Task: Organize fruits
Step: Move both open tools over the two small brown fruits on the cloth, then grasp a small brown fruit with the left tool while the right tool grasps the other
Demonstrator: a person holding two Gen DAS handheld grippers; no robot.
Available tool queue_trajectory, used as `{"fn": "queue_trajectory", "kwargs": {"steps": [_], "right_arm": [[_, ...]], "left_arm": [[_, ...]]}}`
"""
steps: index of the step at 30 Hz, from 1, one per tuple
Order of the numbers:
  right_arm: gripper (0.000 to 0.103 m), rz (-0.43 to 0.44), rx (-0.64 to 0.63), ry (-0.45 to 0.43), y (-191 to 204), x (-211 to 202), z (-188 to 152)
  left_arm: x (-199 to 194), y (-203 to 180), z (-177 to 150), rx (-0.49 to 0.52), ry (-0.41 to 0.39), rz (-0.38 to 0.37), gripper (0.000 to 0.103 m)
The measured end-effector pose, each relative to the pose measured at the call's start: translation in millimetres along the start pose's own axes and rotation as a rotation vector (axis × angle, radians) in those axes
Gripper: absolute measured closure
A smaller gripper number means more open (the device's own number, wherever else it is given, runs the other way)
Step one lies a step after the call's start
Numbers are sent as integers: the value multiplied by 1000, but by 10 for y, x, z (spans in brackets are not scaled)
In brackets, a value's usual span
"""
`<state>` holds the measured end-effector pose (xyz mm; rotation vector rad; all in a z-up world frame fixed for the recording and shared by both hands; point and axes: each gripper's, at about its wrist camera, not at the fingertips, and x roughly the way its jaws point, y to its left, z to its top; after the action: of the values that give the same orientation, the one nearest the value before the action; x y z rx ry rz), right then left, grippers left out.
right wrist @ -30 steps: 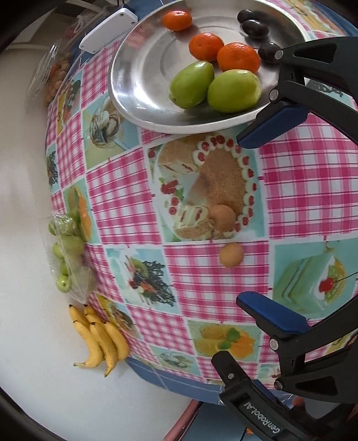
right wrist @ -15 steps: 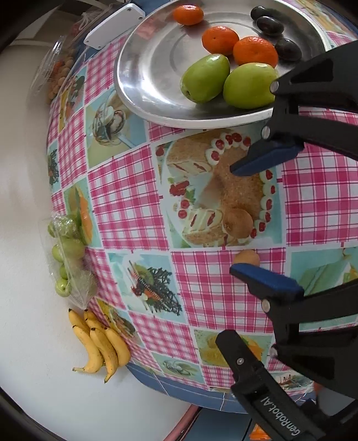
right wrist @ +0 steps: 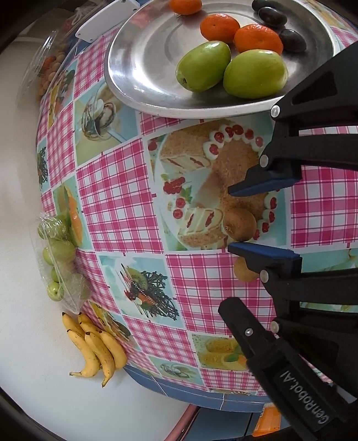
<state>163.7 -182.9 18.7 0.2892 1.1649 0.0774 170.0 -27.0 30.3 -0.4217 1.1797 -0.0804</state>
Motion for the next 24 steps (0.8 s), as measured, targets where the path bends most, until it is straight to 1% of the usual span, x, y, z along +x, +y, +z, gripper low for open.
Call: {"fn": "queue_trajectory", "kwargs": {"steps": [1,2,4,6,9,14,24], "right_arm": [[71,4,-1,3,7,12,3],[76,8,1,6,11,24,4],[76,12,6,9,1,30,2],[76,15,10,11,-12,16,-3],[76,10,15,14,-58,-16,-22],[76,-5,24,24,-147,-56,-39],[76,-37,19,27,-302,-156,-65]], "left_arm": [[2,-5,-6,-1,3,-7,52],[5,-6,-6,-1,4,-10,52],[16,-23,-11,1,6,-10,53],[37,-29,-13,-3,13,-13,58],[74,-46,-35,-11,28,-33,60],[135,-104,-77,-14,43,-42,61],[264,-194,-134,-20,68,-45,77]]}}
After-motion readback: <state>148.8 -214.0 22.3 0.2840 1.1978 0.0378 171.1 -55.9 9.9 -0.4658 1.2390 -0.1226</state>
